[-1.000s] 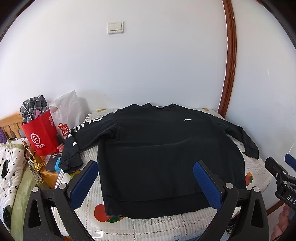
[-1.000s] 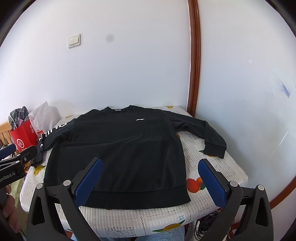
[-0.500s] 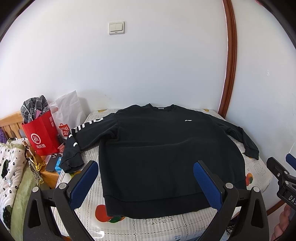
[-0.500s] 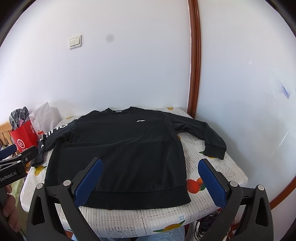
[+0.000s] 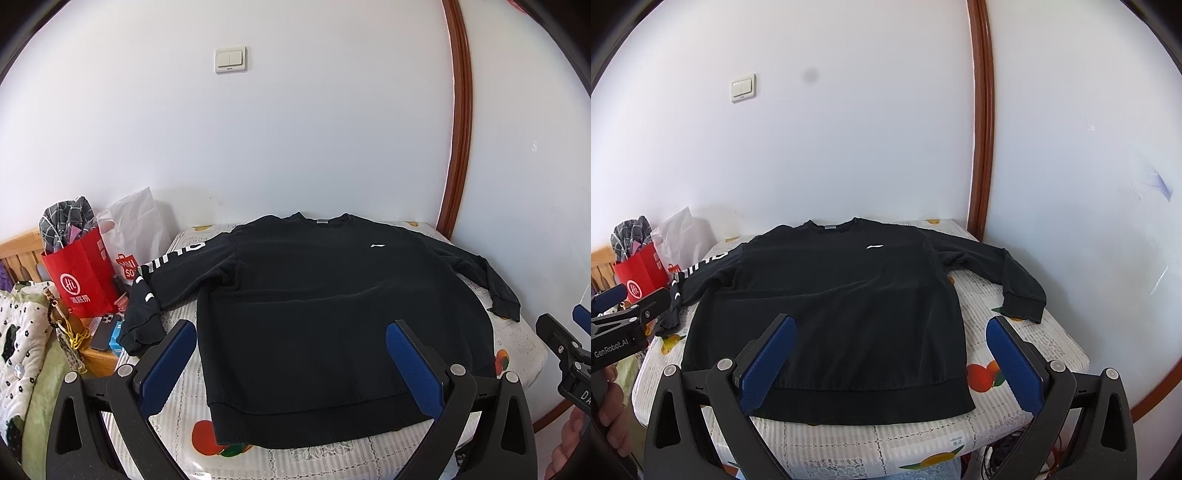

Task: Fold small clothes
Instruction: 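Lower the left gripper onto the striped sleeve cuff and close it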

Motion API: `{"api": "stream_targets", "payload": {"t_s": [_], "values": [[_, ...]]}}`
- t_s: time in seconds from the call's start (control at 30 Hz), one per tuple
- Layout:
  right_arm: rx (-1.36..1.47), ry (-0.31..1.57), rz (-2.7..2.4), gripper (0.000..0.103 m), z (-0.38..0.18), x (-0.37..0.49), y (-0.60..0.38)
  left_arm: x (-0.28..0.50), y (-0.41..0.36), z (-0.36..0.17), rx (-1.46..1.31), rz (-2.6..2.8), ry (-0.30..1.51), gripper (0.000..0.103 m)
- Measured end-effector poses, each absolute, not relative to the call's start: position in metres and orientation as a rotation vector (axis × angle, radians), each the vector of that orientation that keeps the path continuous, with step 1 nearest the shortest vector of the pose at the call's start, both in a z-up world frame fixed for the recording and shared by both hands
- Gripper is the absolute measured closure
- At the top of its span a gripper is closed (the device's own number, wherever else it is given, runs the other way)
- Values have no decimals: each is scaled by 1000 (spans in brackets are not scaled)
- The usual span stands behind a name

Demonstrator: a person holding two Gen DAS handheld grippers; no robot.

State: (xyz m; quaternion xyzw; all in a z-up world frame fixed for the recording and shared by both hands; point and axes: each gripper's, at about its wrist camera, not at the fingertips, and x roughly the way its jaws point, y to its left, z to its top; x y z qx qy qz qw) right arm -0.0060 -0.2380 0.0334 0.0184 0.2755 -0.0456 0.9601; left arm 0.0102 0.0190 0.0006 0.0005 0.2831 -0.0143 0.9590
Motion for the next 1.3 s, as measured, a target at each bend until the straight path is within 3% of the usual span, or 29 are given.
{"api": "stream_targets", "payload": {"t_s": [0.4, 0.7, 0.87, 1.03, 1.3], "values": [[0, 567, -53, 1, -5, 39, -235, 78, 56, -49, -25, 8, 710, 0], [4, 743, 4, 2, -58, 109, -224, 131, 136, -95, -45, 172, 815, 1], [16, 799, 11, 7, -84, 139, -219, 157, 185, -121, -96, 263, 873, 3], [48, 859, 30, 9, -105, 158, -215, 177, 196, -147, -78, 291, 916, 3], [7, 906, 25, 9, -120, 175, -204, 196, 196, -169, 22, 362, 941, 18]]}}
